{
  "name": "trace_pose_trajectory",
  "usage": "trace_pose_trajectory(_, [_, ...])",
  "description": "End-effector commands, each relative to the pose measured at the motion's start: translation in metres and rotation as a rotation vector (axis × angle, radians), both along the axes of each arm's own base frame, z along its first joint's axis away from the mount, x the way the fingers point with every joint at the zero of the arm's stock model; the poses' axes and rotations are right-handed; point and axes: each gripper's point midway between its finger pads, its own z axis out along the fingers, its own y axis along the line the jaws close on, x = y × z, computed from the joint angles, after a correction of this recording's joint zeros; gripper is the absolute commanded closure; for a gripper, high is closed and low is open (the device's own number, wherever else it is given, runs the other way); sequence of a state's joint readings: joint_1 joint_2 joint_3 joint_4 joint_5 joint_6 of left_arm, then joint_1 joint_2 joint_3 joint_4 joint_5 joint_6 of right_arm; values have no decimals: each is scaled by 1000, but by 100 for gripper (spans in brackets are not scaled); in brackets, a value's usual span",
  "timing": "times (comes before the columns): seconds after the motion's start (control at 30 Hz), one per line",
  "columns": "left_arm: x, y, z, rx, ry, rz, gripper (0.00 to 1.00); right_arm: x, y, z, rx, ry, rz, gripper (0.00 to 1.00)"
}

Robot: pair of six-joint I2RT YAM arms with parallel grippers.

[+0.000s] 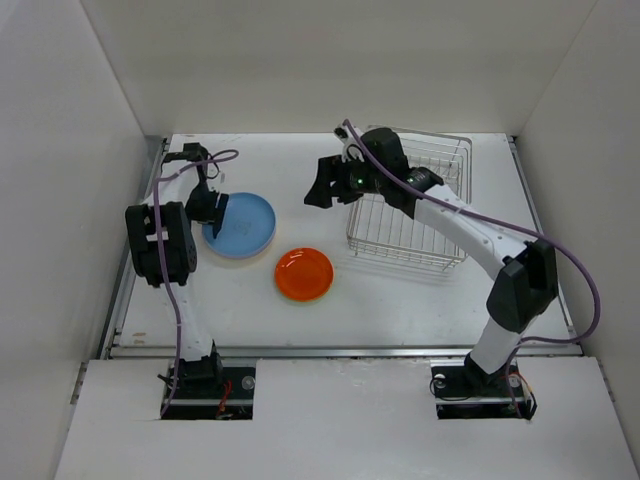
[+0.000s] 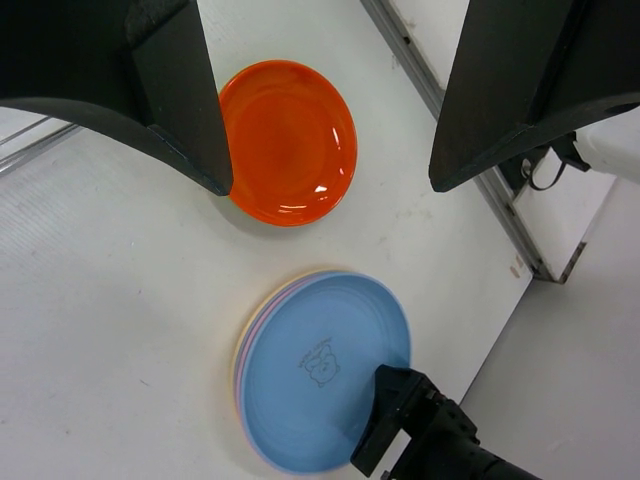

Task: Unload the plates from the dish rack

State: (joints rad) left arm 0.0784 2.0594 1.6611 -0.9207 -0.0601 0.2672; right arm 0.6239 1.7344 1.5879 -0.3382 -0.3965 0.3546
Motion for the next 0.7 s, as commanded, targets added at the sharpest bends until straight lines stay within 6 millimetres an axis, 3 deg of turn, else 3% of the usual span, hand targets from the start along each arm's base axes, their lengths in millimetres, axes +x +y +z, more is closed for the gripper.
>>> trace_pose_trajectory(0.0, [3, 3, 53, 26, -96, 5, 35, -6, -6, 33, 24, -82, -13, 15])
trace_pose_trajectory(0.1, [2, 0, 83, 15, -175, 11, 33, -7, -23, 61, 57, -120, -52, 13])
trace_pose_trajectory(0.13, [3, -6, 94, -15, -212, 13, 31, -5, -35, 62, 53, -105, -88, 13])
trace_pose_trajectory(0.23, [-1, -21, 129, -91, -319, 34, 25, 5, -83, 70, -17, -106, -304, 6])
trace_pose_trajectory(0.27, [-3, -19, 147, -112, -381, 86, 23, 18, -112, 70, -69, -125, -435, 4])
trace_pose_trajectory(0.3, [-4, -15, 157, -117, -417, 122, 21, 15, -131, 75, -90, -134, -495, 2])
trace_pose_trajectory(0.37, [-7, -7, 174, -125, -481, 196, 18, 12, -167, 66, -176, -110, -620, 0])
trace_pose_trajectory(0.5, [-38, 50, 217, 42, -620, 413, 10, -9, -227, 64, -312, -130, -819, 0])
trace_pose_trajectory(0.53, [-44, 62, 228, 98, -656, 456, 2, -19, -239, 68, -317, -141, -860, 0])
trace_pose_trajectory(0.57, [-56, 82, 237, 223, -677, 511, 0, -26, -249, 66, -338, -134, -893, 0])
trace_pose_trajectory(0.6, [-66, 91, 240, 289, -680, 519, 0, -30, -260, 69, -357, -148, -936, 0])
trace_pose_trajectory(0.67, [-86, 102, 263, 391, -750, 521, 0, -45, -273, 72, -352, -159, -967, 0])
